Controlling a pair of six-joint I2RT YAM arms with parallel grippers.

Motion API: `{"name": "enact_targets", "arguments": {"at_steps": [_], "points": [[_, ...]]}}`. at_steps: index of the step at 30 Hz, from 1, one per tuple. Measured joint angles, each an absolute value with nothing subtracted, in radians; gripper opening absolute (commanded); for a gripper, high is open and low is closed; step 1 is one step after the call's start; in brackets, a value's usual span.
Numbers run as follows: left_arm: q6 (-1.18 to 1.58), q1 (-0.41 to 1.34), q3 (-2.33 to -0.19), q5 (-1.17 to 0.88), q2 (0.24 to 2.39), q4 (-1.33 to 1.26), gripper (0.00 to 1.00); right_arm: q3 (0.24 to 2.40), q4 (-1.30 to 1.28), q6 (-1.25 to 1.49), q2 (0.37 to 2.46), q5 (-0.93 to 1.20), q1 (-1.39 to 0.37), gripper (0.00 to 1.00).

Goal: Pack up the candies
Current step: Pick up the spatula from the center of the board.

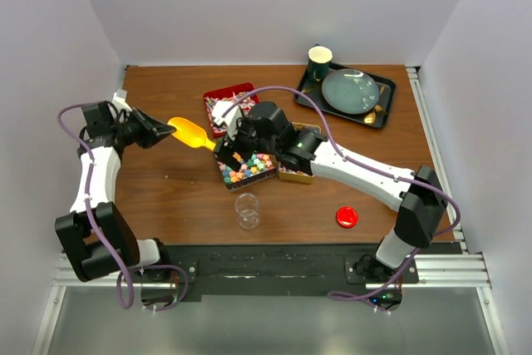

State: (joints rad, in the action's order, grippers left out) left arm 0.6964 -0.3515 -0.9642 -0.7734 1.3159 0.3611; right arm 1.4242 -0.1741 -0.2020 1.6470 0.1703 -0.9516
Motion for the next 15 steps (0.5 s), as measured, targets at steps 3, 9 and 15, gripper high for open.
{"name": "enact_targets", "arguments": {"at_steps": [3, 9, 15], "points": [[0.738, -0.352, -0.947, -0.777, 1.316, 0.352, 0.00, 1.418, -0.155, -0.212, 1.649, 0.160, -0.957, 0.78], [0.775, -0.352, -0.923, -0.790, 1.316, 0.352, 0.00, 1.420, -0.094, -0.245, 1.694, 0.109, -0.971, 0.74], [0.796, -0.352, -0.918, -0.805, 1.316, 0.344, 0.00, 1.427, -0.091, -0.267, 1.789, 0.081, -0.975, 0.69]]}}
